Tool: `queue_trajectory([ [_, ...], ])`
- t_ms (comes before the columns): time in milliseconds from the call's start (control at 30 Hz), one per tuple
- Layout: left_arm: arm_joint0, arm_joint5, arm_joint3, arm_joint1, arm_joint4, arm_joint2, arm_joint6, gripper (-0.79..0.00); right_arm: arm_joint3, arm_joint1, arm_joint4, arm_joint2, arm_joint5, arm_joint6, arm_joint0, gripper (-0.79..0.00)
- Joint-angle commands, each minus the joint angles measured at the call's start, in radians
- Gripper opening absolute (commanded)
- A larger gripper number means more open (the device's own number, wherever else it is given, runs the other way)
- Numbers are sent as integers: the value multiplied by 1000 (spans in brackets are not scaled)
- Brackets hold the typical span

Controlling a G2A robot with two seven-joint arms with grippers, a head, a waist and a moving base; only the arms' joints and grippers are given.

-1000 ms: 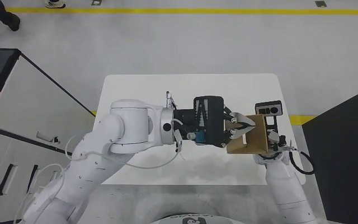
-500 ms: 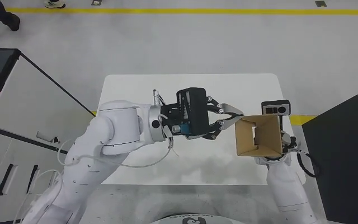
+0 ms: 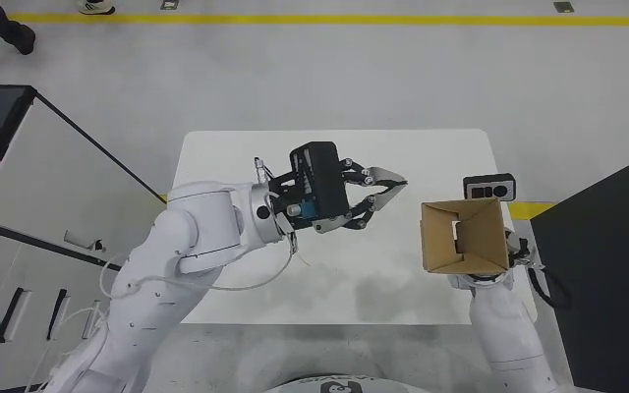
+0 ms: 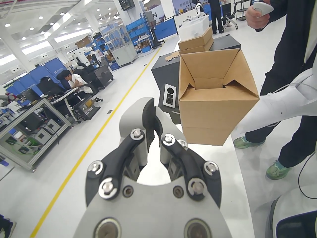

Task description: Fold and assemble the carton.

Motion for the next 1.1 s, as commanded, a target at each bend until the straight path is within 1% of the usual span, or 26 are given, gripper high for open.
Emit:
queue_trajectory([
  [0, 0, 0, 3, 0, 3, -1, 1, -785, -11, -1, -7, -1, 7, -22, 0, -785],
  [133, 2, -3, 7, 1, 4, -5, 2, -785, -8, -4, 10, 4, 18, 10, 3, -785],
  [433, 5, -8, 3, 3, 0, -10, -1, -785, -12, -6, 1, 17, 35, 10, 5, -785],
  [533, 5, -8, 0, 4, 2, -11, -3, -785, 4, -5, -34, 36, 26, 7, 1, -785],
  [800, 8, -6, -9, 6, 13, -9, -14, -785, 17, 4, -178, 96, 28, -70, -9, -785],
  [1067, 2, -6, -8, 5, 18, 7, -18, -785, -2, 4, -197, 102, 32, -87, -24, -785],
])
